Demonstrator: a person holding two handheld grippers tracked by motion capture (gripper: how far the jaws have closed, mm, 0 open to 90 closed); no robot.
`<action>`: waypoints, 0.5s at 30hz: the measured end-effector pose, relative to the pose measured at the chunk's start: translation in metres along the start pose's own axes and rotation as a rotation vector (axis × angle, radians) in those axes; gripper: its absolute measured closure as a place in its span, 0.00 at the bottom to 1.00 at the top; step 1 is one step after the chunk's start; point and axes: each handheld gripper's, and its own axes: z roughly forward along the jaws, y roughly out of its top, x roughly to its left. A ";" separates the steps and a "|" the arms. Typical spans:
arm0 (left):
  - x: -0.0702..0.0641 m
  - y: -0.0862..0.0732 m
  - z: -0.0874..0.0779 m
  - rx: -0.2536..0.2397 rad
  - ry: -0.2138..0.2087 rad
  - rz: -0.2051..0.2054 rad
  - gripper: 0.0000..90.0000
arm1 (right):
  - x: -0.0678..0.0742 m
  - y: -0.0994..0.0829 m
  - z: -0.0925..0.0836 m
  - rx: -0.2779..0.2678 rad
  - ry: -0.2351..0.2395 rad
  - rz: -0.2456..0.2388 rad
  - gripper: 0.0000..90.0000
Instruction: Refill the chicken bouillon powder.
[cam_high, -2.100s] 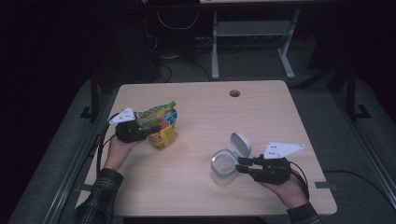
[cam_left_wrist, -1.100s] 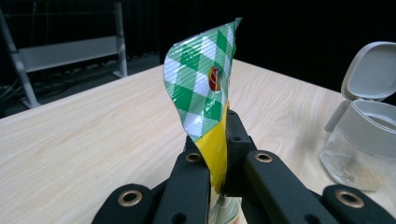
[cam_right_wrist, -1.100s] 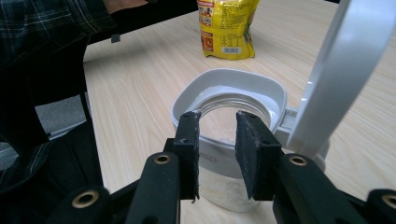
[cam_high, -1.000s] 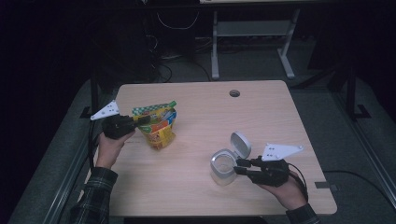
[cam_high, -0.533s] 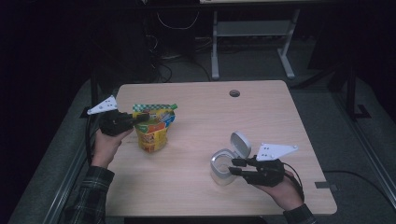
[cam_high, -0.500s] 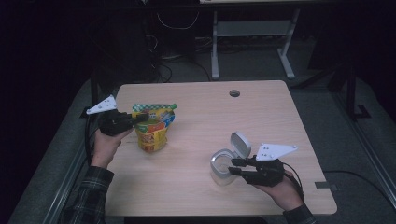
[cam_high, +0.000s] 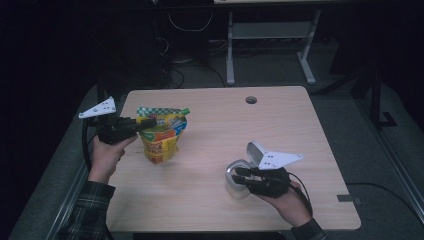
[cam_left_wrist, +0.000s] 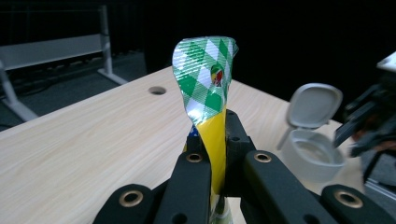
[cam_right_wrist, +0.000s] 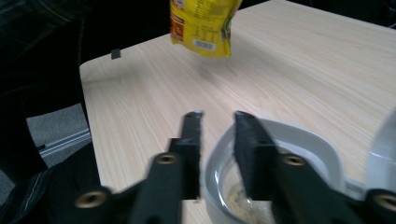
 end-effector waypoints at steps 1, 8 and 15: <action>-0.002 0.002 -0.001 -0.003 -0.004 -0.001 1.00 | 0.002 0.002 0.004 0.005 -0.007 0.001 0.88; -0.023 0.016 -0.002 -0.008 -0.066 0.029 1.00 | 0.015 0.010 0.028 0.006 -0.068 0.013 1.00; -0.044 0.023 0.000 -0.003 -0.120 0.063 1.00 | 0.026 0.022 0.048 -0.020 -0.149 0.027 1.00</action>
